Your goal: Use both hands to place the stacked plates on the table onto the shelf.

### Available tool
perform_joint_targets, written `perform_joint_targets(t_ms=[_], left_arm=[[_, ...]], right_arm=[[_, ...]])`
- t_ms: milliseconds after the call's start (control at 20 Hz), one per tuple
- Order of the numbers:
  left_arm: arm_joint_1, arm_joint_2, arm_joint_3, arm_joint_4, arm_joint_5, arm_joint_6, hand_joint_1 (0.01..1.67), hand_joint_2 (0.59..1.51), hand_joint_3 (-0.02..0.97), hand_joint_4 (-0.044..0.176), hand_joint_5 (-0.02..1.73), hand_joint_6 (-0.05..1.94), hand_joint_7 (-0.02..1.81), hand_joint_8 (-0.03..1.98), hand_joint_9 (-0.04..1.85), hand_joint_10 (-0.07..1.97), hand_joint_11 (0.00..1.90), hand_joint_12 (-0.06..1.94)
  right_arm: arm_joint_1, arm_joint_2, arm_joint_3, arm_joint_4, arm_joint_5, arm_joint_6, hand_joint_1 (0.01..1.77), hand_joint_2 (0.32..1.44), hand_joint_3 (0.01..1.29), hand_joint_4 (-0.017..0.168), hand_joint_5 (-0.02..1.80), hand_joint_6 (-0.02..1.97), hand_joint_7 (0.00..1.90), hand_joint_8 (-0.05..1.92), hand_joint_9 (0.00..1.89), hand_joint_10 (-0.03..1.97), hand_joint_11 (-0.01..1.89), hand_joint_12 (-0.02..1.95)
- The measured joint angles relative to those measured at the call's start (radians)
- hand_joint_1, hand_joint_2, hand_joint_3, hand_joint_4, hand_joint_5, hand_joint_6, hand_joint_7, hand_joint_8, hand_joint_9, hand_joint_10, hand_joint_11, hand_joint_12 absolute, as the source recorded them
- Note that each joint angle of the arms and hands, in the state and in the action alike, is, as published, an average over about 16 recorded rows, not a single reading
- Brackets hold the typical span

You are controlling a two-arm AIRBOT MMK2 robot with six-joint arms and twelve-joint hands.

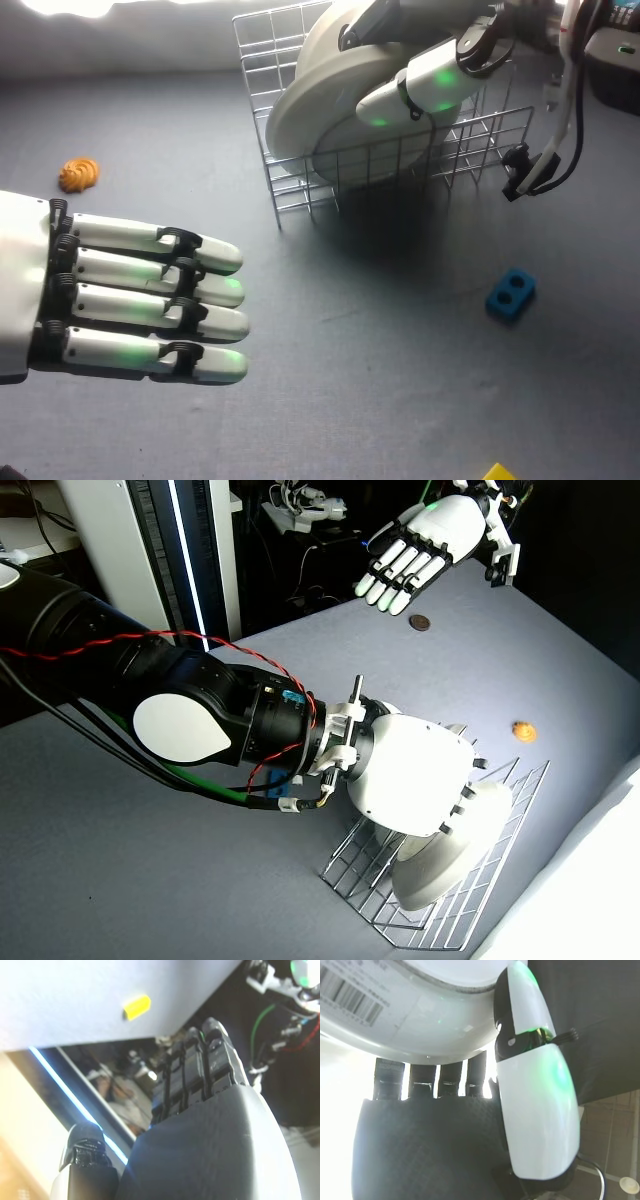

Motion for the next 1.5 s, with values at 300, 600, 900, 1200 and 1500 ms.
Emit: perform_joint_targets(t_ms=[300, 600, 900, 1200, 1500], left_arm=[[0.007, 0.011, -0.016, -0.005, -0.015, -0.023, 0.01, 1.145, 0.016, 0.002, 0.15, 0.01, 0.15, 0.00, 0.13, 0.01, 0.02, 0.21], [0.016, 0.009, -0.007, -0.005, -0.035, -0.013, 0.01, 1.146, 0.015, 0.002, 0.16, 0.01, 0.16, 0.00, 0.14, 0.01, 0.02, 0.22], [0.022, 0.006, 0.001, -0.008, -0.058, 0.022, 0.02, 1.148, 0.015, 0.002, 0.18, 0.01, 0.17, 0.00, 0.15, 0.01, 0.02, 0.24], [0.028, 0.004, 0.004, -0.010, -0.066, 0.061, 0.02, 1.148, 0.015, 0.002, 0.18, 0.01, 0.18, 0.00, 0.16, 0.01, 0.02, 0.26], [0.028, 0.004, 0.006, -0.003, -0.072, 0.087, 0.02, 1.160, 0.015, 0.002, 0.26, 0.09, 0.25, 0.14, 0.23, 0.16, 0.07, 0.47]], right_arm=[[0.012, 0.018, -0.019, 0.001, 0.011, -0.023, 1.17, 1.01, 0.01, -0.005, 0.90, 0.42, 1.08, 0.03, 1.16, 0.04, 0.79, 1.11], [0.030, 0.053, -0.064, 0.018, 0.056, -0.157, 1.14, 0.96, 0.02, -0.003, 0.91, 0.14, 1.05, 0.01, 1.13, 0.02, 0.72, 1.10], [0.042, 0.106, -0.148, 0.063, 0.137, -0.396, 1.11, 0.94, 0.02, -0.003, 0.92, 0.12, 1.03, 0.01, 1.12, 0.02, 0.69, 1.11], [0.044, 0.202, -0.285, 0.165, 0.204, -0.677, 1.06, 0.93, 0.02, -0.003, 0.92, 0.10, 1.03, 0.01, 1.11, 0.02, 0.70, 1.10], [0.014, 0.319, -0.419, 0.260, 0.203, -0.838, 0.91, 0.96, 0.02, -0.003, 0.94, 0.21, 1.06, 0.13, 1.15, 0.12, 0.79, 1.13]])
